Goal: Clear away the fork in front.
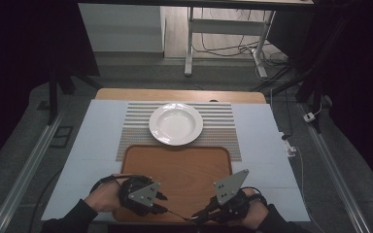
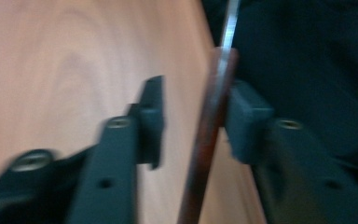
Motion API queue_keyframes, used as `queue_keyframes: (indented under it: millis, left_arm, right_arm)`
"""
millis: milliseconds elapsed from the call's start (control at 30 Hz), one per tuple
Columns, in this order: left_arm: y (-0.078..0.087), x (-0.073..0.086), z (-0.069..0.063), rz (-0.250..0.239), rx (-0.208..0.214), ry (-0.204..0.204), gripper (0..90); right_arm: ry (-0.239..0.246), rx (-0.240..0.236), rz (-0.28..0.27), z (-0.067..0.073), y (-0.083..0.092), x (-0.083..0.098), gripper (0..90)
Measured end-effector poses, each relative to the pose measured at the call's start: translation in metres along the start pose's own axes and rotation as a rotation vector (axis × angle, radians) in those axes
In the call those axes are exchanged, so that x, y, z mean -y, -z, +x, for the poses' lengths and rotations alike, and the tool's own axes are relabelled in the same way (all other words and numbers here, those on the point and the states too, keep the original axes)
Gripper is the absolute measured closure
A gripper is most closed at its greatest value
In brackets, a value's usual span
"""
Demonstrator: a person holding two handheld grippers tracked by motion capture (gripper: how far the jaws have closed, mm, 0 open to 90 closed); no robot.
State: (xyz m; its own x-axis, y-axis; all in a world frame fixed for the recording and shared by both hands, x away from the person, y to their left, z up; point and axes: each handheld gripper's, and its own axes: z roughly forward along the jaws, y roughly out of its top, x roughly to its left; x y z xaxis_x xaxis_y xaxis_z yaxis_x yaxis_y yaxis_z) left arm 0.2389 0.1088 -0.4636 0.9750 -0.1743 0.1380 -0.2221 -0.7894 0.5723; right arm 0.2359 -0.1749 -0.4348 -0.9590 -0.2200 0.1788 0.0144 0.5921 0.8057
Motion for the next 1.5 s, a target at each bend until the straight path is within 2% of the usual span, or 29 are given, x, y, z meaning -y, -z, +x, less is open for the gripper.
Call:
queue_keyframes:
  millis: [33, 100, 233, 267, 367, 433, 467, 500, 533, 567, 600, 667, 700, 733, 767, 800, 867, 900, 967, 1067, 1100, 1200, 1233, 1267, 1300, 1367, 1500]
  left_arm:
    - [-0.001, 0.0, -0.001, 0.001, 0.011, -0.008, 66.7]
    - [-0.003, -0.001, -0.002, 0.005, 0.036, -0.009, 76.5]
    - [-0.004, -0.003, -0.002, 0.026, 0.058, -0.019, 78.5]
    - [-0.003, -0.003, -0.002, 0.037, 0.064, -0.031, 79.5]
    - [-0.004, -0.002, -0.003, 0.049, 0.056, -0.017, 80.0]
    - [-0.003, -0.001, -0.004, 0.054, 0.041, 0.02, 80.1]
    - [-0.002, -0.001, -0.003, 0.061, 0.038, 0.046, 80.1]
    - [-0.001, 0.0, -0.003, 0.059, 0.033, 0.059, 80.1]
    - [0.0, 0.001, -0.003, 0.051, 0.03, 0.08, 80.1]
    - [0.001, 0.002, -0.003, 0.042, 0.023, 0.106, 80.1]
    - [0.002, 0.003, -0.003, 0.041, 0.016, 0.131, 80.1]
    - [0.004, 0.005, -0.003, 0.045, 0.011, 0.162, 80.1]
    - [0.005, 0.006, -0.003, 0.047, 0.003, 0.179, 80.0]
    - [0.005, 0.008, -0.003, 0.058, -0.016, 0.206, 80.0]
    - [0.005, 0.008, -0.003, 0.058, -0.016, 0.206, 80.1]
    - [0.006, 0.009, -0.004, 0.061, -0.031, 0.222, 80.1]
    - [0.007, 0.01, -0.003, 0.061, -0.042, 0.248, 80.0]
    - [0.008, 0.011, -0.003, 0.065, -0.058, 0.254, 80.0]
    - [0.009, 0.012, -0.002, 0.075, -0.078, 0.276, 80.0]
    - [0.009, 0.014, -0.001, 0.099, -0.103, 0.332, 80.0]
    - [0.009, 0.014, -0.001, 0.107, -0.113, 0.352, 80.0]
    - [0.009, 0.017, 0.001, 0.125, -0.13, 0.407, 80.0]
    - [0.009, 0.018, 0.002, 0.131, -0.136, 0.43, 80.0]
    - [0.009, 0.019, 0.003, 0.132, -0.14, 0.443, 79.9]
    - [0.01, 0.021, 0.004, 0.134, -0.143, 0.461, 79.9]
    - [0.01, 0.023, 0.005, 0.136, -0.151, 0.497, 79.9]
    - [0.01, 0.029, 0.007, 0.139, -0.16, 0.572, 79.9]
  right_arm:
    - [0.0, 0.0, 0.0, 0.0, 0.0, 0.0, 89.9]
    - [-0.008, -0.003, 0.005, 0.0, -0.001, 0.001, 89.9]
    - [-0.022, -0.016, -0.001, -0.003, -0.001, 0.004, 89.7]
    - [-0.042, -0.018, -0.014, -0.005, -0.001, 0.007, 88.7]
    - [-0.054, 0.004, -0.023, -0.007, -0.001, 0.009, 86.8]
    - [-0.065, 0.042, -0.025, -0.009, 0.0, 0.011, 83.3]
    - [-0.08, 0.086, -0.024, -0.011, 0.001, 0.012, 77.8]
    - [-0.08, 0.086, -0.024, -0.011, 0.001, 0.012, 77.8]
    - [-0.09, 0.13, -0.034, -0.011, 0.002, 0.013, 72.4]
    - [-0.09, 0.13, -0.034, -0.011, 0.002, 0.013, 72.4]
    - [-0.121, 0.188, -0.053, -0.013, 0.006, 0.014, 67.4]
    - [-0.13, 0.207, -0.066, -0.014, 0.007, 0.015, 66.6]
    - [-0.138, 0.232, -0.072, -0.014, 0.01, 0.015, 64.4]
    - [-0.145, 0.304, -0.071, -0.015, 0.014, 0.017, 60.6]
    - [-0.145, 0.304, -0.071, -0.015, 0.014, 0.017, 60.6]
    - [-0.152, 0.329, -0.073, -0.015, 0.015, 0.018, 58.7]
    - [-0.159, 0.407, -0.067, -0.014, 0.018, 0.021, 52.1]
    - [-0.159, 0.407, -0.067, -0.014, 0.018, 0.021, 52.1]
    - [-0.159, 0.459, -0.056, -0.012, 0.02, 0.022, 46.8]
    - [-0.173, 0.508, -0.054, -0.009, 0.023, 0.024, 42.0]
    - [-0.188, 0.544, -0.064, -0.008, 0.025, 0.026, 38.8]
    - [-0.205, 0.569, -0.062, -0.006, 0.03, 0.028, 35.5]
    - [-0.21, 0.589, -0.06, -0.005, 0.032, 0.03, 33.0]
    - [-0.214, 0.636, -0.058, -0.005, 0.036, 0.033, 26.1]
    - [-0.214, 0.636, -0.058, -0.005, 0.036, 0.033, 26.1]
    - [-0.221, 0.673, -0.049, -0.003, 0.039, 0.036, 22.9]
    - [-0.267, 0.734, -0.037, -0.002, 0.045, 0.043, 17.1]
